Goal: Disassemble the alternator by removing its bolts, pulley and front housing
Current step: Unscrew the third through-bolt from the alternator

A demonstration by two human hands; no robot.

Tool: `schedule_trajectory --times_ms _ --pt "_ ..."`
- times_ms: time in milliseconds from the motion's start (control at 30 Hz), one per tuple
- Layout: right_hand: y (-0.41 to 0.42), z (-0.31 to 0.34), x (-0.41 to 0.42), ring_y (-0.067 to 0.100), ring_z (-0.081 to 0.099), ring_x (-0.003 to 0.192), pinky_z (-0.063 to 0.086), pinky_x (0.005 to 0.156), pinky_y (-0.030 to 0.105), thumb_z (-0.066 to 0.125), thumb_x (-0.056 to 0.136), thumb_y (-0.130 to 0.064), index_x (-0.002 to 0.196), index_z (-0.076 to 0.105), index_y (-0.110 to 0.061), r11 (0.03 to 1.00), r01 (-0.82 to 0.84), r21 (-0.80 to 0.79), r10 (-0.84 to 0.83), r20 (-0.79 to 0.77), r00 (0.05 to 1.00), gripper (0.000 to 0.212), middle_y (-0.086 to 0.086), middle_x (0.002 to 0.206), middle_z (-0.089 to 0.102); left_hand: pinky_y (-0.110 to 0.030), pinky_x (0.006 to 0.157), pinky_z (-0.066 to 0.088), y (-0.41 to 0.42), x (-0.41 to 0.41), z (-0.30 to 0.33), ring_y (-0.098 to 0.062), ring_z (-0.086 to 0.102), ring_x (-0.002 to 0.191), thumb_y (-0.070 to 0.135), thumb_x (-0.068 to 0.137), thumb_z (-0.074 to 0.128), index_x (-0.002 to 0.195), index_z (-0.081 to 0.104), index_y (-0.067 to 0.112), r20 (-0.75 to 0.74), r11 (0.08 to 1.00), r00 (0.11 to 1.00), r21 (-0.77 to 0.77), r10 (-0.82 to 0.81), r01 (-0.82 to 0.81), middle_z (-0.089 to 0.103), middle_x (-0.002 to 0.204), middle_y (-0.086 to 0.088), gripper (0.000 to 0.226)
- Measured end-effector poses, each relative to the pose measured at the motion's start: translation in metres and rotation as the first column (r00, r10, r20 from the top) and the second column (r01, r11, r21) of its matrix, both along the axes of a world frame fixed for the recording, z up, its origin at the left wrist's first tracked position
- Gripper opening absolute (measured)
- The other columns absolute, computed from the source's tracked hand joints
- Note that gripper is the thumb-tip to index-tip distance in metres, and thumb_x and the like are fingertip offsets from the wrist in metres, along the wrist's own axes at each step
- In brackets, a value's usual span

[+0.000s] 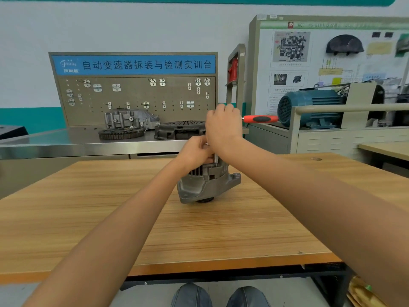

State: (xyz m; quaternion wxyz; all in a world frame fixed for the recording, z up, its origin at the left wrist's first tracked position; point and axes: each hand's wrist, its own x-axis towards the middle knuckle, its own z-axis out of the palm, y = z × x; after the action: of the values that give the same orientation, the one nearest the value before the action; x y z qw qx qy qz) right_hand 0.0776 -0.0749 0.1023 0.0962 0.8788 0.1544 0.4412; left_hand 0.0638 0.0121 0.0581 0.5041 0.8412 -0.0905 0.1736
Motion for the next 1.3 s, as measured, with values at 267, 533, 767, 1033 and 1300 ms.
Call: schedule_trajectory --times_ms 267,533,767,1033,1300 --pt "-0.002 -0.007 0.009 0.03 0.045 0.11 0.037 0.087 0.036 0.041 0.095 -0.019 0.115 0.048 -0.005 0.94 -0.26 0.221 0.276 -0.044 0.96 0.025 0.013 0.115 0.057 -0.018 0.06 0.055 0.0 0.002 -0.006 -0.011 0.062 0.069 0.0 0.086 0.06 0.076 0.057 0.014 0.08 0.997 0.996 -0.071 0.048 -0.042 0.064 0.071 -0.003 0.018" --pt "-0.012 0.0 0.028 0.008 0.042 0.069 0.033 0.062 0.012 0.032 0.099 -0.016 0.069 0.046 -0.013 0.223 -0.373 0.901 0.869 -0.01 0.495 0.033 -0.002 0.072 0.045 -0.018 0.076 0.055 -0.001 0.006 -0.003 -0.001 0.066 0.09 0.013 0.097 0.047 0.114 0.062 0.009 0.077 0.999 0.996 0.022 -0.041 0.039 0.07 0.096 0.002 0.023" --pt "-0.009 0.002 0.028 0.012 0.044 0.069 0.033 0.069 0.031 0.032 0.099 -0.02 0.068 0.042 -0.017 0.444 -0.489 0.751 0.81 -0.102 0.578 0.033 0.0 0.073 0.047 -0.027 0.097 0.046 0.011 0.005 -0.001 -0.007 0.066 0.096 0.018 0.09 0.062 0.109 0.068 0.011 0.024 0.997 0.997 0.013 -0.072 0.071 0.074 0.095 0.0 0.021" --pt "0.002 -0.008 0.026 0.028 0.055 0.089 0.036 0.077 0.038 0.036 0.094 -0.042 0.105 0.048 -0.008 0.952 -0.192 0.239 0.19 0.031 0.981 0.038 0.011 0.098 0.058 -0.02 0.058 0.039 0.004 0.002 0.004 -0.006 0.049 0.058 0.005 0.081 0.067 0.063 0.057 0.016 0.143 0.986 0.981 0.09 0.128 -0.142 0.057 0.059 0.002 0.024" --pt "0.002 -0.001 0.03 0.015 0.046 0.062 0.036 0.066 0.026 0.037 0.098 -0.025 0.052 0.039 -0.01 -0.043 -0.281 0.959 0.899 0.16 0.408 0.048 0.005 0.056 0.043 -0.028 0.094 0.043 0.006 0.006 -0.004 -0.008 0.062 0.102 0.025 0.092 0.058 0.096 0.069 0.022 0.029 0.999 0.999 0.026 -0.046 0.045 0.071 0.1 0.006 0.013"
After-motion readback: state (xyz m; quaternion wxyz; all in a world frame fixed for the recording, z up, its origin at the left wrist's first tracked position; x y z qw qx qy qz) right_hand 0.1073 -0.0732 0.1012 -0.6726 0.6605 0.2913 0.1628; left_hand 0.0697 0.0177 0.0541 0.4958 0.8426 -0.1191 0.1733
